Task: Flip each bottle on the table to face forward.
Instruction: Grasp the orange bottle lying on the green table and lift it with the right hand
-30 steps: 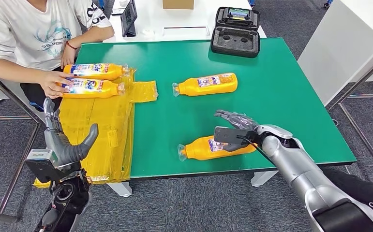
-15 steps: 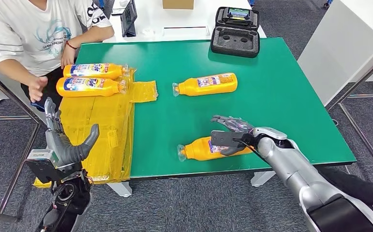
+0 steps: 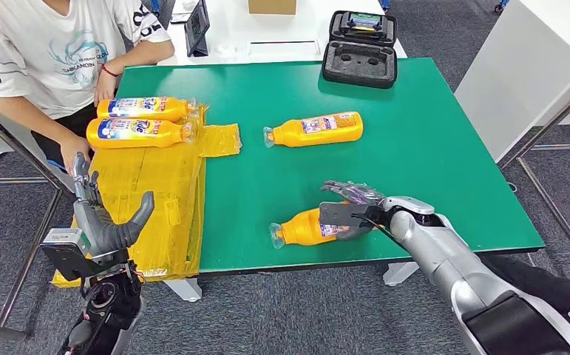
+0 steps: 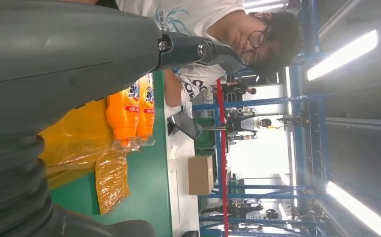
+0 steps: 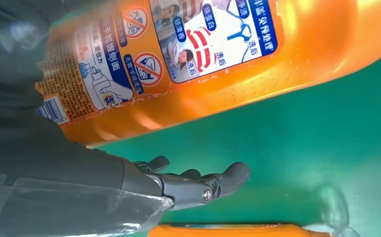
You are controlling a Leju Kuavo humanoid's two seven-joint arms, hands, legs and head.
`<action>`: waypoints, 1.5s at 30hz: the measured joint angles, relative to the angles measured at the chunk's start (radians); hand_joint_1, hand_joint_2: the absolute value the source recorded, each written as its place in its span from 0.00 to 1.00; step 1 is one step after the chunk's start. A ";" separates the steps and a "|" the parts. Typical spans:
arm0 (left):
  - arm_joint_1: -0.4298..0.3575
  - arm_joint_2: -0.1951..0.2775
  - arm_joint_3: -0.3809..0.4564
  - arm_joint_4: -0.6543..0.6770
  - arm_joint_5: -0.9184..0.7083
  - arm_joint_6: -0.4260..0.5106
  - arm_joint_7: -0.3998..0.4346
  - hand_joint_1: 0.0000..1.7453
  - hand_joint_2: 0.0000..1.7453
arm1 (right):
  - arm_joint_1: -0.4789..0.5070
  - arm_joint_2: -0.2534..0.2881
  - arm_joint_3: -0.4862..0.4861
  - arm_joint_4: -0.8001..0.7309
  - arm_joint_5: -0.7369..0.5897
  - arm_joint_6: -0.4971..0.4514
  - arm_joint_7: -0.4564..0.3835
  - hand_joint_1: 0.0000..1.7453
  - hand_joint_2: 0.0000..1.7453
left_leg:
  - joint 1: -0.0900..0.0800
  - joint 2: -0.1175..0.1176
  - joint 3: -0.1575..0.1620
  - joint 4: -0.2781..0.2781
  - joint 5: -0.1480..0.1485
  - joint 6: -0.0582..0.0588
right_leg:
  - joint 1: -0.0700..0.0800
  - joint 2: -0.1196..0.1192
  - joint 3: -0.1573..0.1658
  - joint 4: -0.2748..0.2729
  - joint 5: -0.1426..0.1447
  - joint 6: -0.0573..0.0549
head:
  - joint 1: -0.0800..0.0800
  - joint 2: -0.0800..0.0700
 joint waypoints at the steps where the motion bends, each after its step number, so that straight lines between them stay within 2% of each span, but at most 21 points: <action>1: 0.000 0.000 0.000 0.000 0.000 0.000 0.000 0.00 1.00 | -0.001 0.001 0.001 0.004 0.000 -0.002 -0.001 0.00 1.00 | 0.000 0.000 0.000 0.000 0.000 0.000 | 0.000 0.000 0.000 0.000 0.000 0.000 | 0.000 0.000; 22: 0.001 0.000 0.001 0.018 0.001 -0.013 0.000 0.00 1.00 | -0.032 0.027 0.013 0.055 -0.005 0.000 -0.008 0.00 1.00 | 0.000 0.000 0.000 0.000 0.000 0.000 | 0.000 0.000 0.000 0.000 0.000 0.000 | 0.000 0.000; 45: 0.014 0.000 0.005 0.032 0.024 -0.048 0.000 0.00 1.00 | -0.039 0.015 0.035 0.067 0.020 0.046 -0.016 0.00 1.00 | 0.000 0.000 0.000 0.000 0.000 0.000 | 0.000 0.000 0.000 0.000 0.000 0.000 | 0.000 0.000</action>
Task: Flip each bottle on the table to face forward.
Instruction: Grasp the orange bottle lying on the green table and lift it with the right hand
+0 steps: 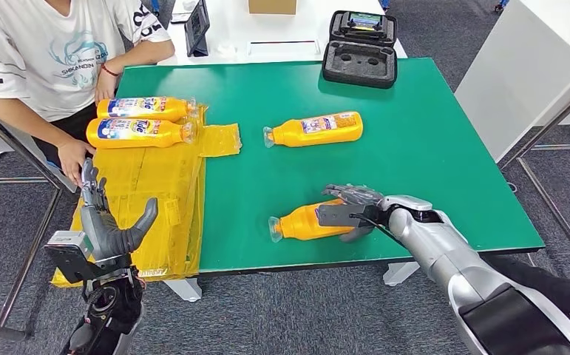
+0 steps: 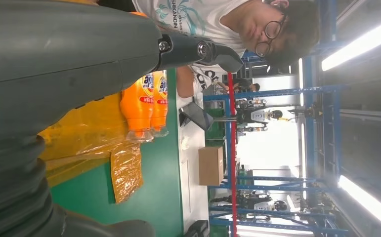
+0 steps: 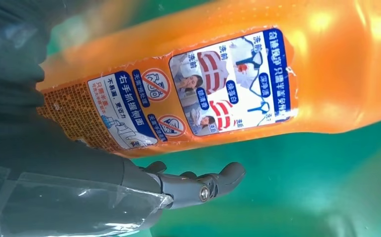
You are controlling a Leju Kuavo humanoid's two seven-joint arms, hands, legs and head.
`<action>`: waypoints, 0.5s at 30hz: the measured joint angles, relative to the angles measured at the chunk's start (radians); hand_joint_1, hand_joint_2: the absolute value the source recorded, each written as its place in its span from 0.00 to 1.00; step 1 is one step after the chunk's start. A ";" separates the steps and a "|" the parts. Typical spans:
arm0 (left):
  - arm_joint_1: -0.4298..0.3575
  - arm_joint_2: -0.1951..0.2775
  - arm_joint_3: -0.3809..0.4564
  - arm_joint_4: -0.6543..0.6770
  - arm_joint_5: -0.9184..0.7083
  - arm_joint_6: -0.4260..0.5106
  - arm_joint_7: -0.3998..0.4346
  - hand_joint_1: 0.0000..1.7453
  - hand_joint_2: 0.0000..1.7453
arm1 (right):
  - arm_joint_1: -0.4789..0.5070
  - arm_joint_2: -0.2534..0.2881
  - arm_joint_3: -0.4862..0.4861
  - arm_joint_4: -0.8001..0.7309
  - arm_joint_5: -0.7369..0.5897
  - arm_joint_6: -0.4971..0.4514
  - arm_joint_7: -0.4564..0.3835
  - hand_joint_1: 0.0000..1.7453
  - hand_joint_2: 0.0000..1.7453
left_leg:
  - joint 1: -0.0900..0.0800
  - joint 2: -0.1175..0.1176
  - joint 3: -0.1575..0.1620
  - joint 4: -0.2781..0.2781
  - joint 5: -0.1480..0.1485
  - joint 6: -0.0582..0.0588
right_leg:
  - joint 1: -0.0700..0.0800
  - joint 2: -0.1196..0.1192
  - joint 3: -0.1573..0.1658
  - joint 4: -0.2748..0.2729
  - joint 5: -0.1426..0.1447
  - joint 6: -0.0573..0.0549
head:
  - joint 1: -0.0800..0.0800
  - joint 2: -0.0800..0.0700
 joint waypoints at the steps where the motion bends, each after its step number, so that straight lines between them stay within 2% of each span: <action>1: 0.000 0.000 0.000 0.001 0.000 0.000 0.000 0.00 1.00 | 0.000 0.000 0.001 0.001 0.000 0.000 0.000 0.00 1.00 | 0.000 0.000 0.000 0.000 0.000 0.000 | 0.000 0.000 0.000 0.000 0.000 0.000 | 0.000 0.000; 13: 0.003 -0.007 0.009 0.001 0.030 0.003 0.000 0.00 1.00 | -0.002 0.001 0.015 0.012 0.014 0.000 0.022 0.01 1.00 | 0.000 0.000 0.000 0.000 0.000 0.000 | 0.000 0.000 0.000 0.000 0.000 0.000 | 0.000 0.000; 14: 0.004 -0.008 0.009 0.001 0.031 0.002 0.000 0.00 1.00 | -0.003 0.001 0.016 0.013 0.018 0.000 0.024 0.07 1.00 | 0.000 0.000 0.000 0.000 0.000 0.000 | 0.000 0.000 0.000 0.000 0.000 0.000 | 0.000 0.000; 15: 0.005 -0.009 0.010 0.001 0.032 0.001 0.000 0.00 1.00 | -0.004 0.001 0.018 0.016 0.023 0.000 0.026 0.27 1.00 | 0.000 0.000 0.000 0.000 0.000 0.000 | 0.000 0.000 0.000 0.000 0.000 0.000 | 0.000 0.000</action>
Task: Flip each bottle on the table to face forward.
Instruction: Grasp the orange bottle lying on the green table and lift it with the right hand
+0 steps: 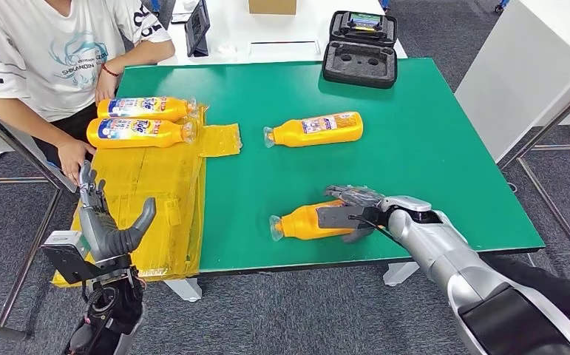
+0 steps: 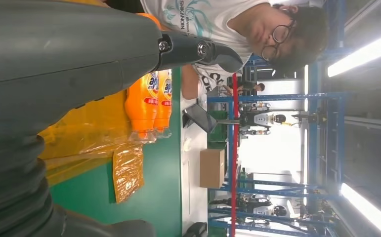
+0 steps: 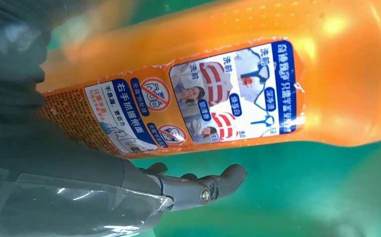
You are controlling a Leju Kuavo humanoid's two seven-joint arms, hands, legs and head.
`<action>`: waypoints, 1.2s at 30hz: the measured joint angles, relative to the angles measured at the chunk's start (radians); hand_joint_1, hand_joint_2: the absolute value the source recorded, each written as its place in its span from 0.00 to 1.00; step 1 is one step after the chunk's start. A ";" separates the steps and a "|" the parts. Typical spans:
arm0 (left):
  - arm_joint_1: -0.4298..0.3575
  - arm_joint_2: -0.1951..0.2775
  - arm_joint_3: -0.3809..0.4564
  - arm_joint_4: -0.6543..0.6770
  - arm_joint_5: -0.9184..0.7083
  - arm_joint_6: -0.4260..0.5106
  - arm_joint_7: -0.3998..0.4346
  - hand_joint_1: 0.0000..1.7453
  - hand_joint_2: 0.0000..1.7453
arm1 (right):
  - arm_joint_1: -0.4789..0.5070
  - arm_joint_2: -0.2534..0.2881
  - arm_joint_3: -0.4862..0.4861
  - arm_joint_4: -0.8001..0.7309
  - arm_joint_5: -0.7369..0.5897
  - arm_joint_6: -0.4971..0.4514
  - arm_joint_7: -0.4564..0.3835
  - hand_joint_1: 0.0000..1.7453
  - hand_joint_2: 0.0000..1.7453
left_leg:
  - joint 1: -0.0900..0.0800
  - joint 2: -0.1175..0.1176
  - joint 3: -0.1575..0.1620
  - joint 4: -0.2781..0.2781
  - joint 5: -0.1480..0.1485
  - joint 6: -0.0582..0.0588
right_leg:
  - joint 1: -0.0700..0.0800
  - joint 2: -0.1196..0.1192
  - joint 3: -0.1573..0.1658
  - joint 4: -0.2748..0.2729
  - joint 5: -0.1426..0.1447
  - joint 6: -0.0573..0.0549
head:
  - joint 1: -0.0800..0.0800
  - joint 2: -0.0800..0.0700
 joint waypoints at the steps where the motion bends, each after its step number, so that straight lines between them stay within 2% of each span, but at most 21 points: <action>1: 0.002 -0.001 0.001 0.000 0.002 -0.001 0.000 0.00 1.00 | -0.002 0.000 0.003 0.003 0.005 0.001 0.003 0.48 1.00 | 0.000 0.000 0.000 0.000 0.000 0.000 | 0.000 0.000 0.000 0.000 0.000 0.000 | 0.000 0.000; 3: 0.006 -0.003 0.004 0.000 0.007 -0.002 0.000 0.00 1.00 | -0.007 0.000 0.010 0.010 0.013 0.003 0.010 0.83 1.00 | 0.000 0.000 0.000 0.000 0.000 0.000 | 0.000 0.000 0.000 0.000 0.000 0.000 | 0.000 0.000; 10: 0.020 -0.007 0.006 0.000 0.010 -0.002 0.000 0.00 1.00 | -0.019 0.001 0.021 0.027 0.019 0.006 0.012 0.95 1.00 | 0.000 0.000 0.000 0.000 0.000 0.000 | 0.000 0.000 0.000 0.000 0.000 0.000 | 0.000 0.000; 18: 0.033 -0.008 0.006 0.000 0.011 -0.001 0.000 0.00 1.00 | -0.020 -0.004 0.023 0.037 0.011 -0.002 -0.007 0.99 1.00 | 0.000 0.000 0.000 0.000 0.000 0.000 | 0.000 0.000 0.000 0.000 0.000 0.000 | 0.000 0.000; 21: 0.034 -0.008 0.006 0.000 0.012 -0.001 0.000 0.00 1.00 | -0.020 -0.006 0.023 0.039 0.002 -0.010 -0.015 0.97 1.00 | 0.000 0.000 0.000 0.000 0.000 0.000 | 0.000 0.000 0.000 0.000 0.000 0.000 | 0.000 0.000; 26: 0.046 -0.011 0.008 -0.007 0.009 0.001 0.000 0.00 1.00 | 0.000 -0.002 0.006 0.032 -0.076 -0.093 -0.083 0.99 1.00 | 0.000 0.000 0.000 0.000 0.000 0.000 | 0.000 0.000 0.000 0.000 0.000 0.000 | 0.000 0.000; 31: 0.087 -0.019 0.023 -0.048 0.019 -0.020 0.000 0.00 1.00 | 0.078 0.037 -0.102 -0.074 -0.247 -0.241 -0.220 0.98 1.00 | 0.000 0.001 -0.001 0.000 -0.001 0.000 | 0.000 0.001 -0.001 0.000 0.000 0.000 | 0.000 0.000; 36: 0.114 -0.031 0.036 -0.081 0.053 -0.069 0.000 0.00 1.00 | 0.160 0.092 -0.221 -0.227 -0.336 -0.288 -0.253 0.99 1.00 | 0.001 -0.001 -0.001 0.000 -0.001 0.000 | 0.001 -0.001 -0.001 0.000 -0.001 0.000 | 0.000 0.000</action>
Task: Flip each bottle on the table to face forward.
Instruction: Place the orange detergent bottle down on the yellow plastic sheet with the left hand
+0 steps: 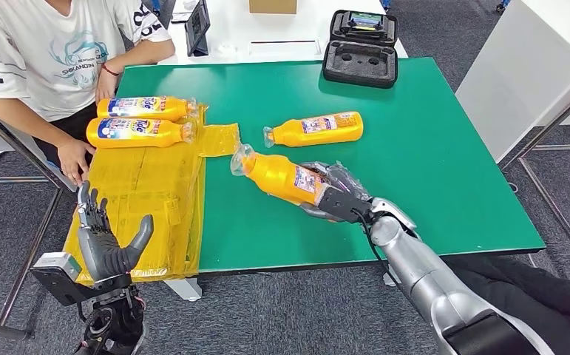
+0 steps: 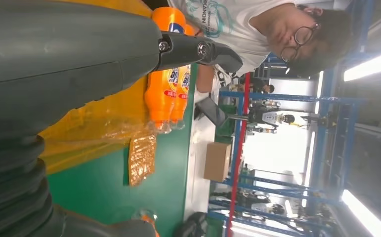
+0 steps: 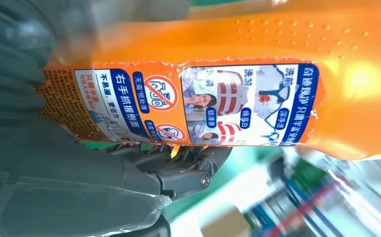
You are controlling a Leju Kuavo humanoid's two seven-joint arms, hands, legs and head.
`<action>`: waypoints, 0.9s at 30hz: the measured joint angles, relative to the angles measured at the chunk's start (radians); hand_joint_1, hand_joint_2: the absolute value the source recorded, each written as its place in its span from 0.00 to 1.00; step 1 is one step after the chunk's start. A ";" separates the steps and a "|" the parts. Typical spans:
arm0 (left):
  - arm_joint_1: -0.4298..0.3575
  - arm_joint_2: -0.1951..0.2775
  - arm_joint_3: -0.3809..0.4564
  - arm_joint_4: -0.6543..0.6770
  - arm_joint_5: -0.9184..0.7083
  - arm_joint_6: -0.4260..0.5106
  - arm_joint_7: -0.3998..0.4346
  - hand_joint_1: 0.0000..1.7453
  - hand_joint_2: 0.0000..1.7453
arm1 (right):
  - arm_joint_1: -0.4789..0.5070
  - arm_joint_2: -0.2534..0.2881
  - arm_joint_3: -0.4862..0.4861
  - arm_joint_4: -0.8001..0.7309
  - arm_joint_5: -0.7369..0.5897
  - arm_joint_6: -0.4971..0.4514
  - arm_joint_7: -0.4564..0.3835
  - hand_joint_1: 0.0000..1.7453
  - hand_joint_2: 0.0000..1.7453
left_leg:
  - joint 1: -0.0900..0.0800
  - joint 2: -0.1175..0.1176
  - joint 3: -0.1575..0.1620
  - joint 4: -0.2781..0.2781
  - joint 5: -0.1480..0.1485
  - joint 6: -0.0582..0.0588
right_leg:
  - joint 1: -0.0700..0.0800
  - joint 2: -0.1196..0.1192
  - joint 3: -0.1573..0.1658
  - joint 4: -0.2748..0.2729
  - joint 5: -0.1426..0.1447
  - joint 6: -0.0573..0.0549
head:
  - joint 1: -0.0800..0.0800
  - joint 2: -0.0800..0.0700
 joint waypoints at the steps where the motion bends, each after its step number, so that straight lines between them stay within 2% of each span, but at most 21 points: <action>1: 0.004 -0.002 0.002 -0.004 0.010 -0.014 0.000 0.00 1.00 | 0.015 0.009 -0.018 -0.025 -0.012 -0.010 -0.010 0.99 1.00 | 0.000 0.000 0.000 0.000 0.000 0.000 | 0.000 0.000 0.000 0.000 0.000 0.000 | 0.000 0.000; 10: 0.013 -0.007 -0.007 -0.008 0.098 -0.115 0.003 0.00 1.00 | 0.132 0.078 -0.114 -0.185 -0.073 -0.033 -0.056 1.00 1.00 | 0.000 0.000 0.000 0.000 0.000 0.000 | 0.000 0.000 0.000 0.000 0.000 0.000 | 0.000 0.000; 15: -0.002 -0.006 -0.060 -0.006 0.136 -0.184 0.027 0.00 1.00 | 0.189 0.104 -0.116 -0.237 -0.074 -0.027 -0.060 1.00 1.00 | -0.001 0.001 0.000 0.000 0.000 0.000 | -0.001 0.000 0.000 0.000 0.000 0.000 | 0.000 0.000; 24: -0.011 -0.006 -0.085 -0.005 0.142 -0.195 0.031 0.00 1.00 | 0.216 0.118 -0.112 -0.260 -0.068 -0.028 -0.061 0.99 1.00 | 0.000 0.001 0.000 0.000 0.000 0.000 | -0.001 0.000 0.000 0.000 0.000 0.000 | 0.000 0.000; 27: -0.032 -0.006 -0.125 0.007 0.138 -0.221 0.038 0.00 1.00 | 0.230 0.135 -0.091 -0.262 -0.083 0.012 -0.061 1.00 1.00 | 0.000 0.001 0.000 0.000 0.000 0.000 | 0.000 0.000 0.000 0.000 0.000 0.000 | 0.000 0.000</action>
